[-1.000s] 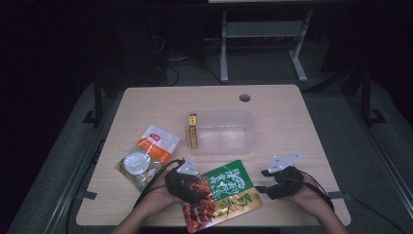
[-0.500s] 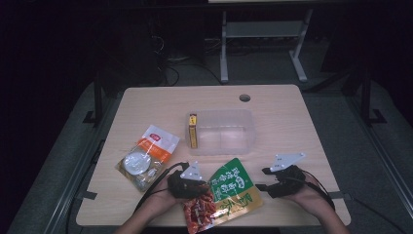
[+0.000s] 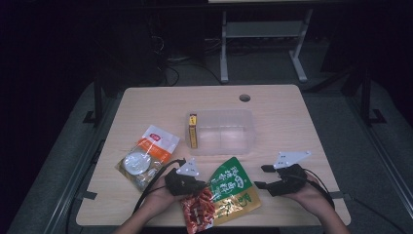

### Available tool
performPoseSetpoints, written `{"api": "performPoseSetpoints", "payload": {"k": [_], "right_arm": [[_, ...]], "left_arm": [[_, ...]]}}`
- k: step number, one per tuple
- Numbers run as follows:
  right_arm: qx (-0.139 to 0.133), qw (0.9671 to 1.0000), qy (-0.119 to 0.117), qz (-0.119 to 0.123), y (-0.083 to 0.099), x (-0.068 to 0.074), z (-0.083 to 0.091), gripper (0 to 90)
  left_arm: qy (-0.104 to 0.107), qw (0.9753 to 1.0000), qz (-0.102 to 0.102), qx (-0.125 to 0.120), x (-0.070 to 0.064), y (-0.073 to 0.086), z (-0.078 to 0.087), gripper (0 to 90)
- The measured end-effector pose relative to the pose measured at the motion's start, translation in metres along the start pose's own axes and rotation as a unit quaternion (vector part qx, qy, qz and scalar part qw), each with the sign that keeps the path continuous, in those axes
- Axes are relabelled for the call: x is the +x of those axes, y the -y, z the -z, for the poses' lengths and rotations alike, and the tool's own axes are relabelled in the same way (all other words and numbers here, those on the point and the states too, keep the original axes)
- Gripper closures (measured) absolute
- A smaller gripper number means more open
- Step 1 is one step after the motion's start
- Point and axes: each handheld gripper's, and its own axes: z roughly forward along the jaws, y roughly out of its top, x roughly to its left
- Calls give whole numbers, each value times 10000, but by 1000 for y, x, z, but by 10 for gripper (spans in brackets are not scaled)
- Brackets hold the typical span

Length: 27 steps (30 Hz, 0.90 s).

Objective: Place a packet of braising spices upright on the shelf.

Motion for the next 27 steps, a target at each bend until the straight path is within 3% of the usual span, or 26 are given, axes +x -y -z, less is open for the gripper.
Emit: {"api": "performPoseSetpoints", "payload": {"k": [4, 10, 14, 18, 22, 27], "right_arm": [[-89, 9999, -34, -42, -1, -1, 0, 350], [-256, 9995, -158, -110, -5, 0, 2, 346], [-422, 9984, -350, -130, -9, 1, 2, 337], [-581, 9970, -468, -189, -12, 1, 4, 329], [-658, 9960, -578, -176, -15, 3, 2, 321], [-885, 9921, -881, -133, -32, 8, -9, 315]], "left_arm": [[-125, 9992, 129, -358, 6, -1, 18, 898], [-241, 9949, 404, -890, 11, 0, 44, 899], [-459, 9928, 421, -1024, 14, 1, 56, 899], [-717, 9890, 525, -1181, 19, 3, 68, 899], [-863, 9848, 613, -1380, 22, 4, 77, 899], [-964, 9811, 638, -1550, 20, 2, 84, 899]]}}
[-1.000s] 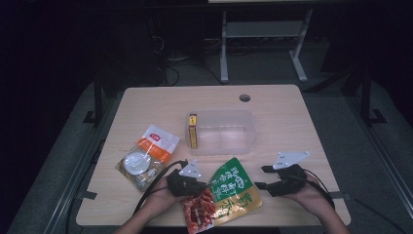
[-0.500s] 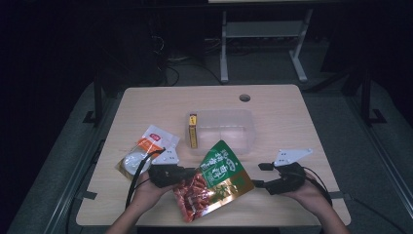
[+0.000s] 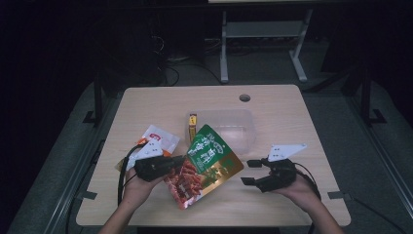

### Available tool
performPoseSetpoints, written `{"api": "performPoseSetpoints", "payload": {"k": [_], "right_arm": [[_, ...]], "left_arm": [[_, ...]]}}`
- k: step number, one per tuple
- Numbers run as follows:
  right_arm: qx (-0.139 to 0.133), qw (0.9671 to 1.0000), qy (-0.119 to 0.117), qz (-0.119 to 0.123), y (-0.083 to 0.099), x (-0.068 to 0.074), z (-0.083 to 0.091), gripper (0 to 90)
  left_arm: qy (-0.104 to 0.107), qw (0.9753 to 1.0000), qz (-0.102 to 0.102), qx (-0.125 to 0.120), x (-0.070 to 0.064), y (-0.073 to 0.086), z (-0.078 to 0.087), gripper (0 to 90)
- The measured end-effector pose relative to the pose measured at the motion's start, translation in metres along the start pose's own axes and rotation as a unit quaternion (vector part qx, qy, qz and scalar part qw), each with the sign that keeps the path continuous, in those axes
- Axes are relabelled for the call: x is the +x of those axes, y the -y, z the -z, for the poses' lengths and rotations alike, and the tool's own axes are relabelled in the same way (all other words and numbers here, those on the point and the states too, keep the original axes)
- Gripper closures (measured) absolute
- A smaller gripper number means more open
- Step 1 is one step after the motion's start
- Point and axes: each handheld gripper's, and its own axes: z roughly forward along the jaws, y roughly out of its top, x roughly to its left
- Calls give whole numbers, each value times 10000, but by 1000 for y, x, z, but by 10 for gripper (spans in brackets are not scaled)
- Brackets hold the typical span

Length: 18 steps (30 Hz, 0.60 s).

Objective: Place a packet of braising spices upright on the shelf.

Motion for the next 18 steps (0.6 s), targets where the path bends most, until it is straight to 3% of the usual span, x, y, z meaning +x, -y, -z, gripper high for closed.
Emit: {"api": "performPoseSetpoints", "payload": {"k": [7, 14, 18], "right_arm": [[-170, 9996, -182, 116, -24, 5, -26, 317], [-348, 9983, -467, -70, -41, 1, -53, 521], [-364, 9982, -468, -70, -45, 0, -61, 690]], "left_arm": [[-89, 9999, 3, -116, -1, -1, 6, 899], [-146, 9994, 111, -304, 2, 0, 12, 899], [-175, 9990, 145, -383, 3, 1, 15, 899]]}}
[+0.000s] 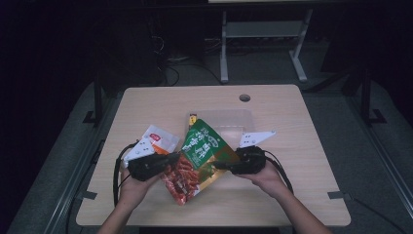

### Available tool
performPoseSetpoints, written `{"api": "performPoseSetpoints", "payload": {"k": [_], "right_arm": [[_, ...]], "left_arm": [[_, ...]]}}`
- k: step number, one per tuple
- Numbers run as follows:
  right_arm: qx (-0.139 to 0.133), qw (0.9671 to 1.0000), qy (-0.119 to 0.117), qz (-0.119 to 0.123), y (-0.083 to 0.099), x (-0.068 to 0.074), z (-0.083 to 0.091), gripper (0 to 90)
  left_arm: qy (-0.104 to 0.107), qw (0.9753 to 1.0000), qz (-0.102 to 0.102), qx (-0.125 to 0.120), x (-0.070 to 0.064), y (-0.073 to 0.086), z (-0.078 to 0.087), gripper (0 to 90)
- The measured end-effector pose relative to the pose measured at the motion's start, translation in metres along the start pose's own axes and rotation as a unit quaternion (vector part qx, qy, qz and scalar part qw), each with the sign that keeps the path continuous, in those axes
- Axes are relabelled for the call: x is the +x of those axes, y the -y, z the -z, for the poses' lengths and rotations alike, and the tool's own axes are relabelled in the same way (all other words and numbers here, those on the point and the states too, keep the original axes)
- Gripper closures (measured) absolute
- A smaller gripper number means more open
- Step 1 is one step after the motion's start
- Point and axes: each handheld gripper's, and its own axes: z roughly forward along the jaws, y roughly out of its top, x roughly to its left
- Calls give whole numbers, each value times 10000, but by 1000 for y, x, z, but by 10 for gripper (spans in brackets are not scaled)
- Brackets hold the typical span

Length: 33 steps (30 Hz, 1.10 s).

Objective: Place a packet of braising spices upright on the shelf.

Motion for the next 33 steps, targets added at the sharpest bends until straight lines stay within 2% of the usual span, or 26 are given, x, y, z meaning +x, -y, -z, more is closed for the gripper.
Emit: {"api": "performPoseSetpoints", "payload": {"k": [4, 7, 12, 19, 23, 24, 25, 27, 33], "right_arm": [[-64, 10000, 28, 5, 0, -1, 4, 828], [-83, 9999, 52, 128, -2, -1, 8, 892], [-66, 9997, 3, 223, -5, -2, 16, 900], [-269, 9994, -122, 205, -11, -6, 33, 900], [-338, 9990, -242, 148, -14, -6, 40, 900], [-357, 9989, -259, 149, -15, -6, 42, 900], [-397, 9987, -297, 145, -16, -6, 43, 900], [-487, 9980, -370, 162, -18, -4, 47, 900], [-415, 9977, -383, 383, -27, 2, 56, 900]], "left_arm": [[72, 9999, 93, -85, 1, 1, 0, 899], [127, 9998, 90, -112, -1, 1, -2, 898], [266, 9996, 54, -81, -4, 5, -6, 891], [394, 9990, -114, 197, -8, 10, -17, 854], [358, 9992, 41, 187, -3, 12, -18, 789], [502, 9985, 171, 122, 0, 13, -16, 796], [538, 9980, 300, 121, 3, 15, -16, 767], [506, 9981, 262, 220, 5, 16, -16, 667], [434, 9984, 195, 289, 5, 18, -15, 553]]}}
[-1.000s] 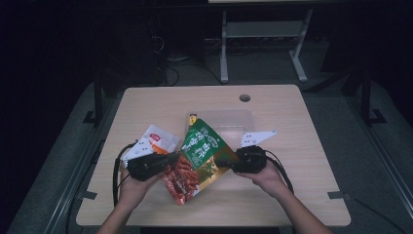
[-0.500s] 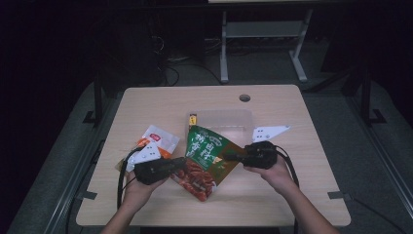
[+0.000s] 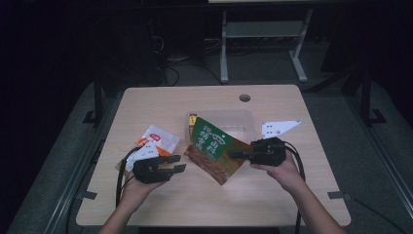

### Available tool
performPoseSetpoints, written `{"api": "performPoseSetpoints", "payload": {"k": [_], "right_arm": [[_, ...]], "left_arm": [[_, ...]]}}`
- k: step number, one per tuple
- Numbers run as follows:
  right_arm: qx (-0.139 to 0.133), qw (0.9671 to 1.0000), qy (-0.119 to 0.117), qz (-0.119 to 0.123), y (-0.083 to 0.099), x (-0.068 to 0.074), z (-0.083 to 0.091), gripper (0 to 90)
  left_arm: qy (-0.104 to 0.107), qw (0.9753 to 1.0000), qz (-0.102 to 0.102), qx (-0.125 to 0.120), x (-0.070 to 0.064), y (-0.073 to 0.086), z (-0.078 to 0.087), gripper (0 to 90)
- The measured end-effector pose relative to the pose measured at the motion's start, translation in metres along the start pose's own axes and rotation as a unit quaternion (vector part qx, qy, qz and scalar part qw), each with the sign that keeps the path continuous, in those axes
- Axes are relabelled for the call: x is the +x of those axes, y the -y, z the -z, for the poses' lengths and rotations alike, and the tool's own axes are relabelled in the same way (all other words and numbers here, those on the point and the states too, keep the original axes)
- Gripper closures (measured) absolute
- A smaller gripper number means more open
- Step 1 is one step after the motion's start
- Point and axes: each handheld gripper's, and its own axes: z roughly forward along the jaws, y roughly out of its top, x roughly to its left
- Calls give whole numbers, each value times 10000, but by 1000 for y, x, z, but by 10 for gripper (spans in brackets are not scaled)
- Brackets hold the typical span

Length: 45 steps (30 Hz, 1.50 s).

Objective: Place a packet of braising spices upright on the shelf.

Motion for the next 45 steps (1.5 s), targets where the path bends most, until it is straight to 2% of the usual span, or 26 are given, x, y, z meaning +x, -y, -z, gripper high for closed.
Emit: {"api": "performPoseSetpoints", "payload": {"k": [2, 8, 13, 19, 23, 31, 41, 45], "right_arm": [[43, 9999, 71, 93, -4, 2, 3, 900], [-42, 9998, 197, 59, -11, 4, 19, 900], [-151, 9994, 296, 11, -20, 7, 36, 900], [-185, 9984, 527, 102, -33, 14, 57, 900], [-186, 9966, 789, 122, -39, 13, 67, 900], [-149, 9920, 1253, 80, -45, -4, 77, 900], [-289, 9864, 1611, -177, -51, -32, 76, 900], [-288, 9837, 1766, -172, -57, -39, 73, 900]], "left_arm": [[-36, 10000, 13, 17, 0, 1, 0, 518], [-141, 9994, -221, 247, 1, 5, 1, 378], [-90, 9987, -283, 420, 2, 7, 0, 280], [-83, 9980, -309, 553, 4, 8, -2, 225], [-77, 9977, -314, 596, 5, 9, -2, 208], [-91, 9974, -338, 634, 6, 11, -5, 189], [-110, 9972, -311, 666, 9, 13, -6, 178], [-110, 9974, -284, 648, 8, 14, -6, 177]]}}
